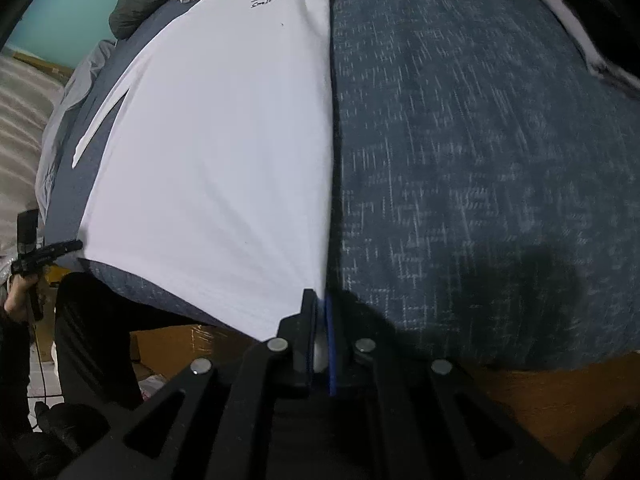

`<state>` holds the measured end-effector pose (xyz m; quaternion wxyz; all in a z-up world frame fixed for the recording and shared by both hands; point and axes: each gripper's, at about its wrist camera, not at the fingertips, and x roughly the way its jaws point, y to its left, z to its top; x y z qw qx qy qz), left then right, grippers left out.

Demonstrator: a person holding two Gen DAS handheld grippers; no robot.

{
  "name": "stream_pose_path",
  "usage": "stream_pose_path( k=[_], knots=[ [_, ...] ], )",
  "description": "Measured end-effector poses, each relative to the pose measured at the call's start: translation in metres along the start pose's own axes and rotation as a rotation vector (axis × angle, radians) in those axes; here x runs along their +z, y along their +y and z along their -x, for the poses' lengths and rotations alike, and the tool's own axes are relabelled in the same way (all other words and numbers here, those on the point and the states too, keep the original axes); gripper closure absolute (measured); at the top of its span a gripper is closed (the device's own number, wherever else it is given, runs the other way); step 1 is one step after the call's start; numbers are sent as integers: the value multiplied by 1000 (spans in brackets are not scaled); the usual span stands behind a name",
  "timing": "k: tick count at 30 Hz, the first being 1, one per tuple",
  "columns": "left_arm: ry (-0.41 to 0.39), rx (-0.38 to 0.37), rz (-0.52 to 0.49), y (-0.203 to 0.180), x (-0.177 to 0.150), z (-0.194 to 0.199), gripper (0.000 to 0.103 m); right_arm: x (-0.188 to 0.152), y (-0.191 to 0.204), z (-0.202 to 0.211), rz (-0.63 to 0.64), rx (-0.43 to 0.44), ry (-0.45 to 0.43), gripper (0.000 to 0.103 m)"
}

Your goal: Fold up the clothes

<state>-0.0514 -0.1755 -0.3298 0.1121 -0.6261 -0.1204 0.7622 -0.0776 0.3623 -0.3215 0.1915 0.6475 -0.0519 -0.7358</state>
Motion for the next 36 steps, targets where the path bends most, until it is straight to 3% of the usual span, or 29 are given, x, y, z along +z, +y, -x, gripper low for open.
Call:
stream_pose_path(
  k=[2, 3, 6, 11, 12, 19, 25, 36],
  knots=[
    [-41, 13, 16, 6, 20, 9, 68, 12, 1, 14, 7, 20, -50, 97],
    [-59, 13, 25, 9, 28, 11, 66, 22, 1, 23, 5, 39, -89, 94],
    [-115, -3, 54, 15, 69, 10, 65, 52, -3, 37, -24, 60, -182, 82],
    [-177, -41, 108, 10, 139, -20, 65, 121, -17, 36, -114, 112, -280, 80],
    [-182, -40, 114, 12, 139, -25, 65, 137, -23, 36, -125, 115, -290, 80],
    [-245, -57, 167, 26, 187, -43, 65, 213, -40, 4, -149, 112, -285, 80],
    [-243, -89, 213, 38, 225, -69, 65, 261, -57, -23, -208, 121, -273, 80],
    [-282, -136, 241, 47, 261, -77, 65, 296, -70, -53, -248, 163, -285, 79]
  ],
)
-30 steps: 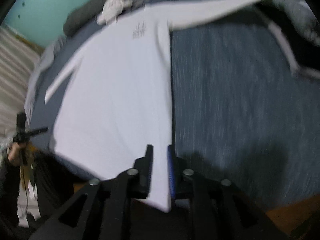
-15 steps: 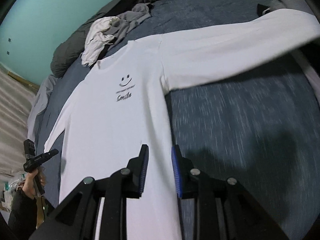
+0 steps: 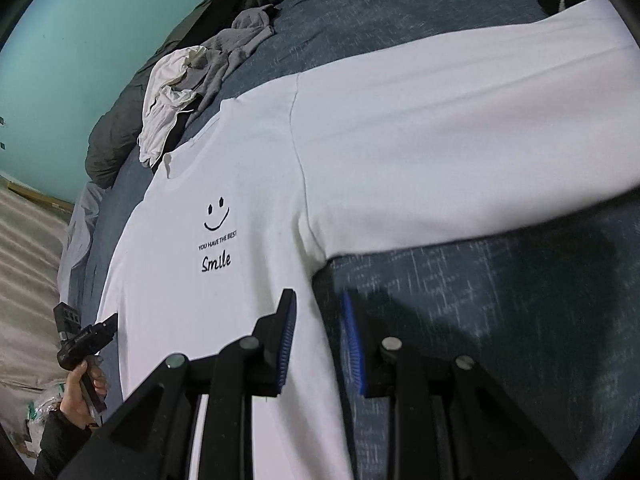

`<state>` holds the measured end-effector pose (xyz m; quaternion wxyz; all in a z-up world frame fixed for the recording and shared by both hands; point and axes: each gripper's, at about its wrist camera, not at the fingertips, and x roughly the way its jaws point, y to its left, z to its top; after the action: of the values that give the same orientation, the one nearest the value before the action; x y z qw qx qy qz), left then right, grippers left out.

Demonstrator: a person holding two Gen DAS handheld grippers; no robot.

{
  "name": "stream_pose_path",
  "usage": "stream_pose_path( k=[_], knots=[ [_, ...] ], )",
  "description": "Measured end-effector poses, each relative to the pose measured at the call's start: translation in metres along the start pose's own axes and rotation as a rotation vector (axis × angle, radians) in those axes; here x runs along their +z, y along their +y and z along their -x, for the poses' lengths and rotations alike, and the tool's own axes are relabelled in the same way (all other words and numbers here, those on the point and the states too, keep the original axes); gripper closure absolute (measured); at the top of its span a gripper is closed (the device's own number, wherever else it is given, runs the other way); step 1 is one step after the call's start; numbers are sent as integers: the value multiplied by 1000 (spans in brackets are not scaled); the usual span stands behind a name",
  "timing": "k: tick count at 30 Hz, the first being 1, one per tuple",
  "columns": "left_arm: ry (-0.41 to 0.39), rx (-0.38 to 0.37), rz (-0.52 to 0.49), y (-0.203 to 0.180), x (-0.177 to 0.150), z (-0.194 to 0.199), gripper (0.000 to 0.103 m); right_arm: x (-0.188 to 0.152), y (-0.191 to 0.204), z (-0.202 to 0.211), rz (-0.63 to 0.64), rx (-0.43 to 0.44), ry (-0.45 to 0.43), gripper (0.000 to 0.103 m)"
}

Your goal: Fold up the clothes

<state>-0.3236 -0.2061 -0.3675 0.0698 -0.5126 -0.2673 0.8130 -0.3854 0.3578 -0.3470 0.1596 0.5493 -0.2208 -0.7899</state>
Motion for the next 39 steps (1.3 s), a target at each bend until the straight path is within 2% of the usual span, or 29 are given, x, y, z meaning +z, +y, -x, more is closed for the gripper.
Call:
stream_pose_path(
  k=[8, 9, 11, 13, 15, 20, 26, 34, 39],
  knots=[
    [11, 11, -32, -9, 9, -14, 67, 7, 3, -16, 22, -2, 12, 79],
    [13, 12, -35, -10, 10, -16, 70, 7, 4, -18, 31, 0, 16, 79],
    [23, 19, -49, -11, 10, -17, 87, 7, 5, -19, 43, 8, 17, 79],
    [33, 28, -70, -13, 8, -17, 97, 6, 7, -22, 57, 16, 23, 79],
    [28, 32, -94, -15, 7, -14, 100, 6, 10, -24, 74, 18, 27, 93],
    [18, 47, -105, -13, 9, -7, 100, 7, 10, -20, 91, -6, -3, 101],
    [-9, 66, -84, -1, 15, 5, 101, 12, 3, -11, 87, -36, -31, 101],
    [-5, 104, -71, 7, 21, -2, 101, 14, -7, -16, 70, -85, -37, 102],
    [-16, 107, -51, 9, 20, 3, 97, 13, -13, -22, 45, -57, -31, 101]
  ],
)
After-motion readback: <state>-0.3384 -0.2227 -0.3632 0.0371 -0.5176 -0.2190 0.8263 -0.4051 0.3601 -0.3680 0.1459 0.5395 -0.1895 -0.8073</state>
